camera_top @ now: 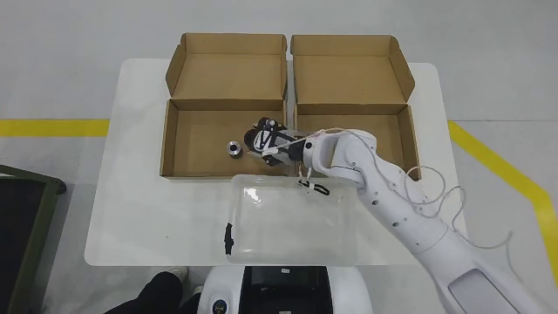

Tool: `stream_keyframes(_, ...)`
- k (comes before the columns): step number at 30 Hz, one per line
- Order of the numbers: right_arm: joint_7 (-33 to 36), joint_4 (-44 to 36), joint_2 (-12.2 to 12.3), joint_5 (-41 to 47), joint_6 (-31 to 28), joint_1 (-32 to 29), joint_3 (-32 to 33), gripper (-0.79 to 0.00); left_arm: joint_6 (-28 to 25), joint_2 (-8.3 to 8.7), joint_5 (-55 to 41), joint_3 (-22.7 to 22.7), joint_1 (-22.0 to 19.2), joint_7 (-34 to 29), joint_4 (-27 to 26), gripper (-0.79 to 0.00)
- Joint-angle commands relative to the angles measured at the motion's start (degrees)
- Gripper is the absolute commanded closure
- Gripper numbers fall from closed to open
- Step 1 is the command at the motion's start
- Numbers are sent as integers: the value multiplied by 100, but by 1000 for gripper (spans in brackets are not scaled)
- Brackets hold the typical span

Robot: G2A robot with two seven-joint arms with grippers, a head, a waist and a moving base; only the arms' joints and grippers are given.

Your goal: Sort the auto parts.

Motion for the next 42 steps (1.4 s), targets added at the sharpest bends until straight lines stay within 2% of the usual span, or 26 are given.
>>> stream_keyframes(1,17,94,-26,-20,24,36,-52,0,0,0,0,0,0,0,0,-785)
stream_keyframes(12,110,596,-212,-49,147,301,-313,-6,0,0,0,0,0,0,0,-785)
stream_keyframes(17,88,756,-299,-62,172,380,-427,-58,0,0,0,0,0,0,0,-785)
stream_keyframes(20,110,862,-340,-54,180,406,-477,-123,0,0,0,0,0,0,0,-785)
stream_keyframes(27,118,1091,-425,-40,173,443,-550,-179,0,0,0,0,0,0,0,-785)
stream_keyframes(30,115,1149,-446,-63,160,452,-551,-274,0,0,0,0,0,0,0,-785)
stream_keyframes(35,129,1185,-457,-97,119,434,-506,-351,0,0,0,0,0,0,0,-785)
stream_keyframes(37,144,1171,-456,-119,100,417,-483,-413,0,0,0,0,0,0,0,-785)
stream_keyframes(41,177,1048,-434,-164,77,362,-390,-714,0,0,0,0,0,0,0,-785)
stream_keyframes(42,172,1001,-426,-172,71,342,-357,-763,0,0,0,0,0,0,0,-785)
